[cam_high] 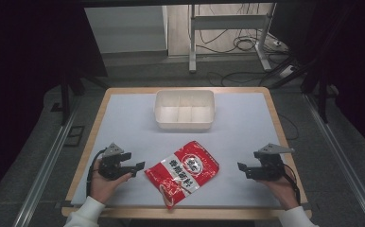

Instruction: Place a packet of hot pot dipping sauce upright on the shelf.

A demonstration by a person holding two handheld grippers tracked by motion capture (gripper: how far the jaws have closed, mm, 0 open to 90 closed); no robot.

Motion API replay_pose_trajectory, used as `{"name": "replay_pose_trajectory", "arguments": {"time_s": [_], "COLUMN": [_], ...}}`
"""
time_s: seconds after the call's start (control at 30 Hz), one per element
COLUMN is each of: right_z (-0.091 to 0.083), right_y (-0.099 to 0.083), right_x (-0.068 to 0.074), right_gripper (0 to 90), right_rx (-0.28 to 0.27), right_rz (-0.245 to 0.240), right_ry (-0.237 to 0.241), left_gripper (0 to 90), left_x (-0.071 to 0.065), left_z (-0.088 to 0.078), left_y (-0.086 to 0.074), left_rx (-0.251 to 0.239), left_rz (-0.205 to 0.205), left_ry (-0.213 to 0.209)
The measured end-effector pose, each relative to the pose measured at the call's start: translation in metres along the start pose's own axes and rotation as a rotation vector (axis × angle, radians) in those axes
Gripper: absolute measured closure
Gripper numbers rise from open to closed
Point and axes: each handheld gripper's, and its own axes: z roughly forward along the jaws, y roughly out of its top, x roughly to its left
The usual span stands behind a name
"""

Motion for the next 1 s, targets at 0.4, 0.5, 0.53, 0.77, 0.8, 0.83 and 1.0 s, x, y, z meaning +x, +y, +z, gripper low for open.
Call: {"name": "replay_pose_trajectory", "arguments": {"time_s": [0.4,0.5,0.53,0.77,0.8,0.83,1.0], "right_z": [-0.005,-0.005,-0.005,0.002,0.004,0.005,0.010], "right_y": [0.000,0.005,0.006,0.019,0.022,0.024,0.034], "right_x": [-0.006,-0.004,-0.003,0.005,0.007,0.008,0.012], "right_gripper": [22.5,23.5,24.1,24.3,24.0,23.9,23.9], "right_rx": [0.030,0.047,0.052,0.083,0.097,0.101,0.114], "right_rz": [0.027,0.033,0.030,0.025,0.020,0.020,0.020], "right_ry": [0.064,0.084,0.092,0.148,0.158,0.161,0.180], "left_gripper": [27.5,27.5,27.5,27.6,27.6,27.7,27.9], "left_x": [0.000,0.001,0.000,-0.002,-0.002,-0.003,-0.004], "left_z": [-0.001,-0.003,-0.004,-0.003,-0.002,-0.001,0.001], "left_y": [0.000,-0.003,-0.003,-0.003,-0.003,-0.002,-0.002], "left_rx": [-0.001,-0.006,-0.008,-0.007,-0.005,-0.001,0.005], "left_rz": [0.008,0.008,0.001,0.007,0.007,0.010,0.014], "left_ry": [-0.004,0.002,0.006,0.016,0.016,0.012,0.008]}}
